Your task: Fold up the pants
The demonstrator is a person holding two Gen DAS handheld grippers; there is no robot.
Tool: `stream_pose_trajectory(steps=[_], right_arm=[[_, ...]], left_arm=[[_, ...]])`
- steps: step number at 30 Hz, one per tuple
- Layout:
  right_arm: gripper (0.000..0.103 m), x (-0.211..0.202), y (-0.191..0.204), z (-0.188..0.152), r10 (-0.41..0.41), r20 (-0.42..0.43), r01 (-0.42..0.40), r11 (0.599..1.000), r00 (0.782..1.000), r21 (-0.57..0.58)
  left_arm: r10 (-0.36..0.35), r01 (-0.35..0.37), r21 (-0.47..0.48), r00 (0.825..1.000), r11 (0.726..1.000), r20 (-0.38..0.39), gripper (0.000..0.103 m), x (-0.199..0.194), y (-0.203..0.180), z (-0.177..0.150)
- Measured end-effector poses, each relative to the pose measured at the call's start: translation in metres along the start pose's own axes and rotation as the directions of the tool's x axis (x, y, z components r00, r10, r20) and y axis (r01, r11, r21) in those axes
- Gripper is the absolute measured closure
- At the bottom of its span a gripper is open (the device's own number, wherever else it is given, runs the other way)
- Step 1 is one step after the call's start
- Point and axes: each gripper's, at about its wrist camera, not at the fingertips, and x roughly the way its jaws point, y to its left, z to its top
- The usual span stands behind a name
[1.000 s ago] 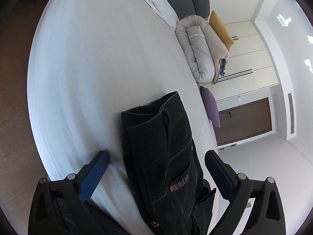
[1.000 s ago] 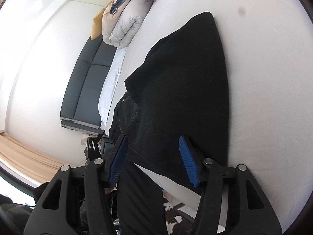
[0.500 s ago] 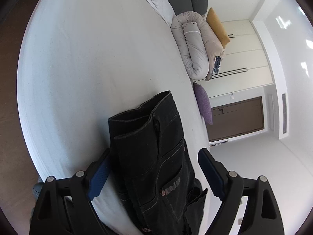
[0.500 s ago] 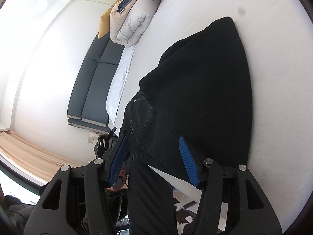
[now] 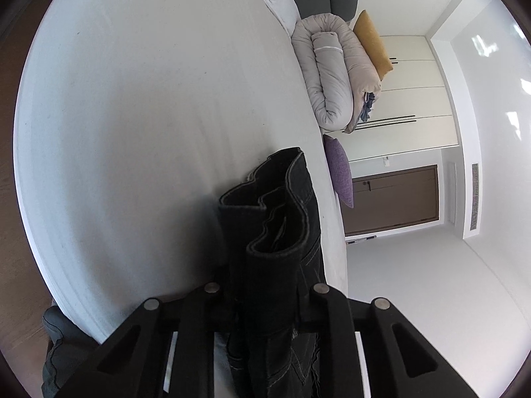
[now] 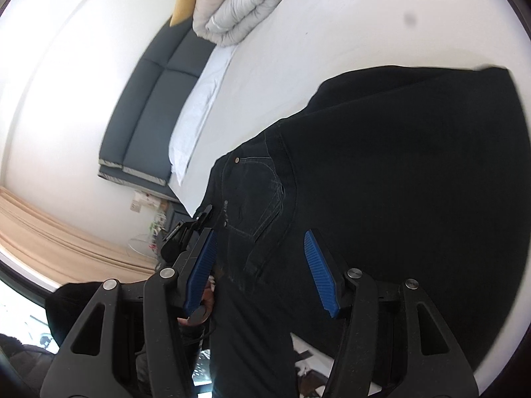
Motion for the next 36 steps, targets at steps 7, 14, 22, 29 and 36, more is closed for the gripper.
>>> stream_pose_trajectory(steps=[7,14,22,29,36], right_arm=[[0.071,0.057,-0.016,0.038,-0.093,-0.100,0.100,0.993,0.991,0.064],[0.100,0.062,-0.054,0.040,-0.106,-0.120,0.124,0.980,0.987,0.153],[0.078,0.009,-0.055,0.020,0.019,0.039,-0.025,0.988,0.999,0.152],[0.026,-0.106,-0.081,-0.017,0.192,0.258,-0.249,0.945,0.947,0.211],[0.026,-0.170,-0.125,-0.044,0.254,0.305,-0.340,0.900,0.918,0.274]], left_arm=[[0.054,-0.058,0.112,0.998,0.992,0.035,0.086,0.000,-0.017,-0.006],[0.075,-0.086,0.196,0.995,0.977,0.063,0.088,0.000,-0.034,-0.011],[0.055,-0.085,0.534,0.996,0.841,0.072,0.088,-0.006,-0.138,-0.053],[0.090,-0.054,0.843,0.996,0.535,0.007,0.088,0.028,-0.235,-0.159],[0.248,0.060,0.994,0.965,0.092,-0.082,0.088,0.086,-0.245,-0.315]])
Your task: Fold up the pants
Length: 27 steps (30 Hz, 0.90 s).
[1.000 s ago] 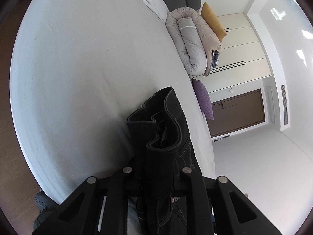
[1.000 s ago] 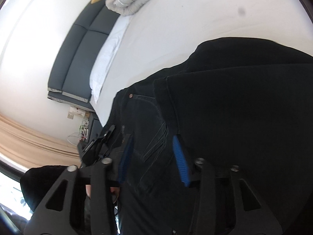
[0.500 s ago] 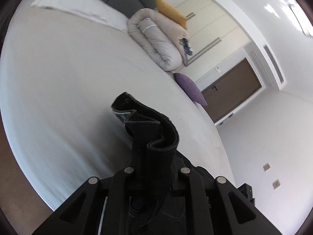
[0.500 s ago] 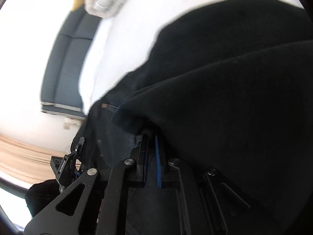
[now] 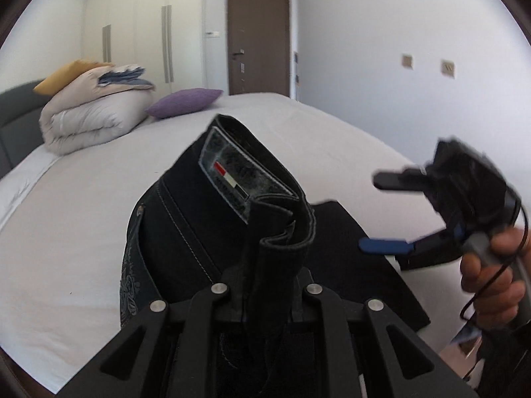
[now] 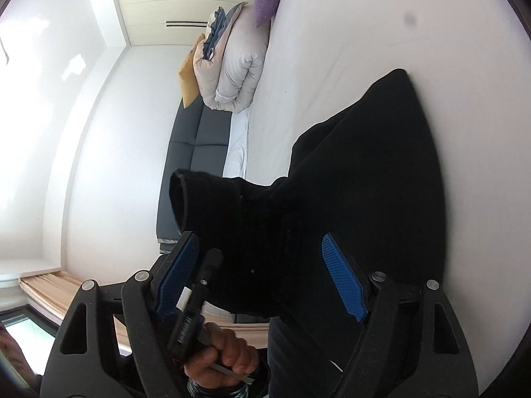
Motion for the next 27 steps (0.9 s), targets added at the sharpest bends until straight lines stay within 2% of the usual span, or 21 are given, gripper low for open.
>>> stream_pose_trajectory(steps=[4,7,11,13,15,17,18,23,27], right_arm=[[0.026,-0.009,-0.011,0.006,-0.078,-0.040,0.079,0.997,0.996,0.014],[0.026,-0.009,-0.009,0.007,-0.121,-0.081,0.119,0.993,0.989,-0.022],[0.028,0.013,-0.007,0.011,-0.190,-0.122,0.185,0.981,0.974,-0.057],[0.041,0.028,-0.006,0.013,-0.222,-0.147,0.212,0.974,0.964,-0.082],[0.075,0.043,-0.004,0.014,-0.247,-0.155,0.231,0.966,0.957,-0.113],[0.083,0.040,-0.002,0.012,-0.255,-0.135,0.238,0.962,0.957,-0.134],[0.087,0.037,0.000,0.009,-0.266,-0.122,0.247,0.957,0.956,-0.152],[0.088,0.017,0.000,0.000,-0.265,-0.058,0.252,0.952,0.962,-0.172],[0.088,0.018,0.004,0.006,-0.281,-0.045,0.269,0.947,0.959,-0.176]], left_arm=[[0.017,-0.007,0.155,0.998,0.988,-0.068,0.088,0.022,-0.056,-0.016],[0.045,-0.031,0.207,0.997,0.978,-0.067,0.088,0.023,-0.068,-0.021],[0.068,-0.053,0.240,0.996,0.969,-0.053,0.088,0.019,-0.072,-0.024],[0.074,-0.059,0.263,0.996,0.963,-0.049,0.088,0.017,-0.076,-0.026],[0.074,-0.057,0.286,0.996,0.957,-0.050,0.088,0.018,-0.082,-0.029],[0.071,-0.054,0.306,0.996,0.950,-0.044,0.088,0.018,-0.088,-0.031],[0.065,-0.048,0.312,0.997,0.949,-0.042,0.088,0.015,-0.092,-0.035],[0.030,-0.016,0.353,0.999,0.936,-0.033,0.088,0.015,-0.105,-0.037],[0.019,-0.001,0.356,0.999,0.934,-0.048,0.088,0.018,-0.110,-0.042]])
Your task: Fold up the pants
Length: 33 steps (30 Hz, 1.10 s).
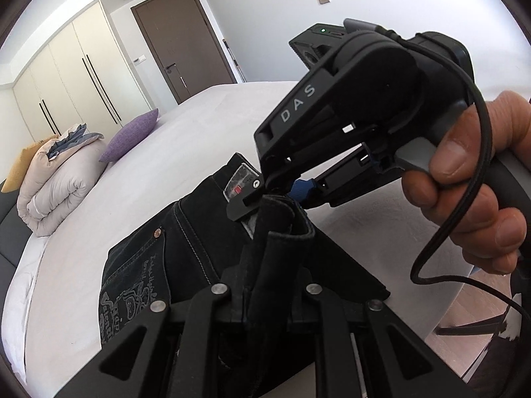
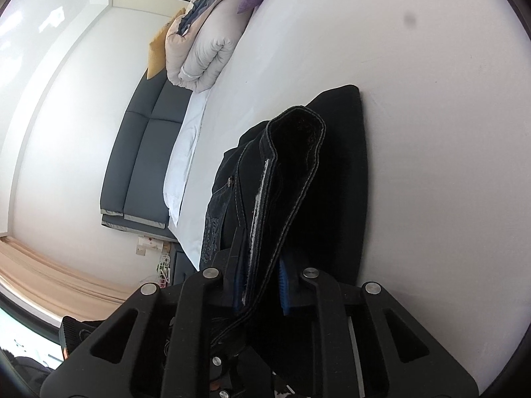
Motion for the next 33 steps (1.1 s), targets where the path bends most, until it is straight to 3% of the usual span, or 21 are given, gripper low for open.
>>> stream_pose_trajectory(steps=[3,9,12,13,14,16,18,19,21,22,23,26,28,29,31,32,33], right_arm=[[0.088,-0.001,-0.005,0.003,-0.070,0.002,0.070,0.997,0.998,-0.045],[0.090,0.001,-0.032,0.004,-0.036,0.024,0.036,0.999,0.999,0.000],[0.086,-0.004,-0.037,0.005,-0.020,0.022,0.020,1.000,1.000,0.010],[0.085,-0.008,-0.036,0.004,-0.036,0.031,0.035,0.999,0.999,0.008],[0.084,-0.013,-0.037,0.003,-0.058,0.042,0.058,0.998,0.997,0.007],[0.083,-0.031,-0.038,-0.002,-0.082,0.070,0.081,0.997,0.994,0.018],[0.083,-0.050,-0.033,-0.005,-0.137,0.114,0.135,0.991,0.984,0.022],[0.083,-0.060,-0.029,-0.006,-0.139,0.126,0.138,0.990,0.982,0.010],[0.083,-0.071,-0.011,-0.004,-0.090,0.138,0.097,0.994,0.986,-0.045],[0.083,-0.072,-0.001,-0.002,-0.069,0.133,0.080,0.994,0.989,-0.076],[0.083,-0.070,0.008,0.002,-0.042,0.121,0.054,0.993,0.992,-0.101],[0.083,-0.050,0.024,0.015,-0.010,0.067,0.019,0.991,0.998,-0.129],[0.083,-0.031,0.017,0.024,-0.016,0.027,0.018,0.996,1.000,-0.091],[0.083,-0.022,0.009,0.027,-0.029,0.001,0.029,0.998,1.000,-0.053],[0.083,-0.007,-0.010,0.026,-0.075,-0.039,0.075,0.997,0.996,0.002],[0.088,-0.005,-0.017,0.022,-0.083,-0.040,0.084,0.996,0.996,0.012],[0.091,-0.008,-0.022,0.017,-0.055,-0.030,0.056,0.998,0.998,0.025]], left_arm=[[-0.017,0.017,-0.002,0.999,1.000,-0.027,0.087,0.013,0.000,-0.003],[-0.027,0.026,-0.010,0.999,1.000,-0.033,0.078,0.016,-0.004,-0.013],[-0.053,0.052,-0.035,0.998,0.998,-0.021,0.052,0.001,0.001,-0.015],[-0.063,0.062,-0.054,0.998,0.997,-0.008,0.030,-0.005,0.005,-0.017],[-0.078,0.080,-0.086,0.997,0.993,0.023,0.017,-0.017,0.013,-0.020],[-0.100,0.108,-0.145,0.993,0.984,0.058,0.015,-0.035,0.030,-0.027],[-0.114,0.126,-0.213,0.991,0.969,0.064,0.017,-0.045,0.049,-0.027],[-0.121,0.136,-0.257,0.990,0.957,0.071,0.024,-0.047,0.064,-0.030],[-0.130,0.139,-0.340,0.990,0.930,0.051,0.047,-0.042,0.098,-0.034],[-0.113,0.114,-0.376,0.993,0.920,0.025,0.066,-0.034,0.120,-0.035],[-0.101,0.097,-0.404,0.995,0.910,0.011,0.075,-0.027,0.138,-0.036],[-0.127,0.099,-0.483,0.992,0.870,-0.026,0.080,0.001,0.192,-0.036],[-0.181,0.118,-0.522,0.981,0.845,-0.072,0.080,0.031,0.219,-0.040],[-0.216,0.131,-0.540,0.972,0.831,-0.096,0.087,0.044,0.227,-0.045],[-0.235,0.140,-0.543,0.966,0.828,-0.110,0.092,0.050,0.227,-0.054],[-0.245,0.157,-0.538,0.965,0.828,-0.096,0.092,0.047,0.222,-0.055],[-0.260,0.177,-0.531,0.962,0.829,-0.086,0.092,0.042,0.215,-0.058]])
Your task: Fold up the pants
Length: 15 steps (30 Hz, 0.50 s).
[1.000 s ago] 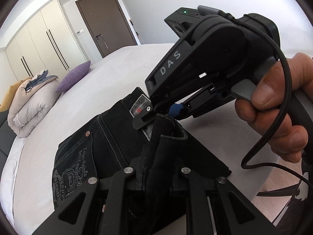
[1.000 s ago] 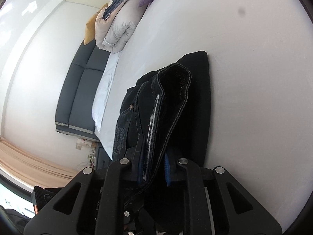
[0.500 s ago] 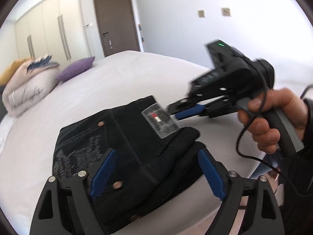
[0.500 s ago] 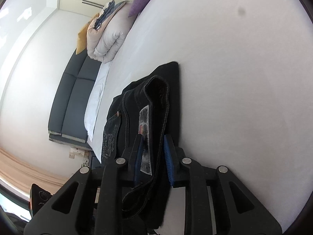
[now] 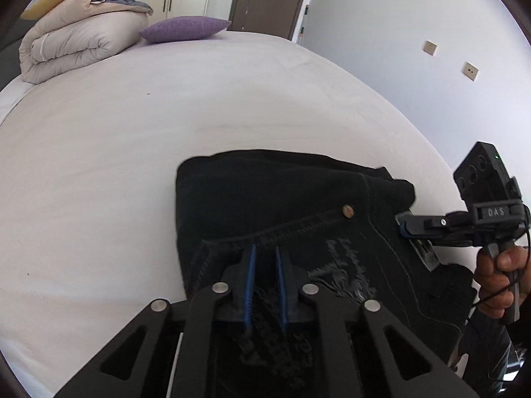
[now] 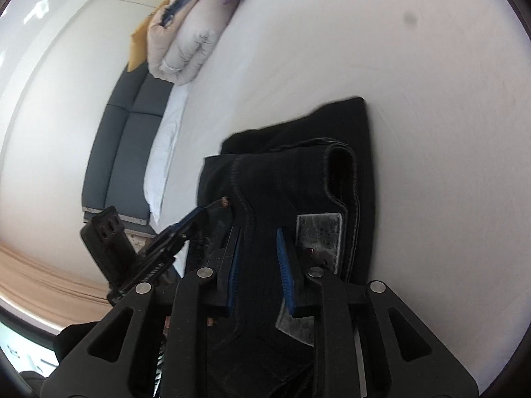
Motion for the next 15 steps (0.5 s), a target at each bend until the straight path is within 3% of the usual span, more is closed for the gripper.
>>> stream_pose_trajectory(steps=[7,10,12,15], right_arm=[[0.091,-0.024,-0.013,-0.052,0.064,-0.022,-0.065,0.997,0.998,-0.036],[0.090,-0.040,-0.007,-0.082,0.027,0.027,-0.023,0.992,0.999,-0.121],[0.088,-0.047,-0.003,-0.096,0.022,0.049,-0.015,0.991,0.999,-0.133],[0.085,-0.060,0.004,-0.106,-0.005,0.074,0.015,0.990,0.997,-0.142]], left_arm=[[-0.010,0.007,0.065,0.999,0.998,0.052,0.089,-0.029,-0.032,-0.061],[-0.015,0.011,0.051,0.997,0.999,0.074,0.089,-0.043,-0.038,-0.079],[-0.031,0.029,0.024,0.996,0.999,0.088,0.081,-0.048,-0.032,-0.084],[-0.079,0.078,0.011,0.991,0.997,0.105,0.055,-0.059,-0.030,-0.091]])
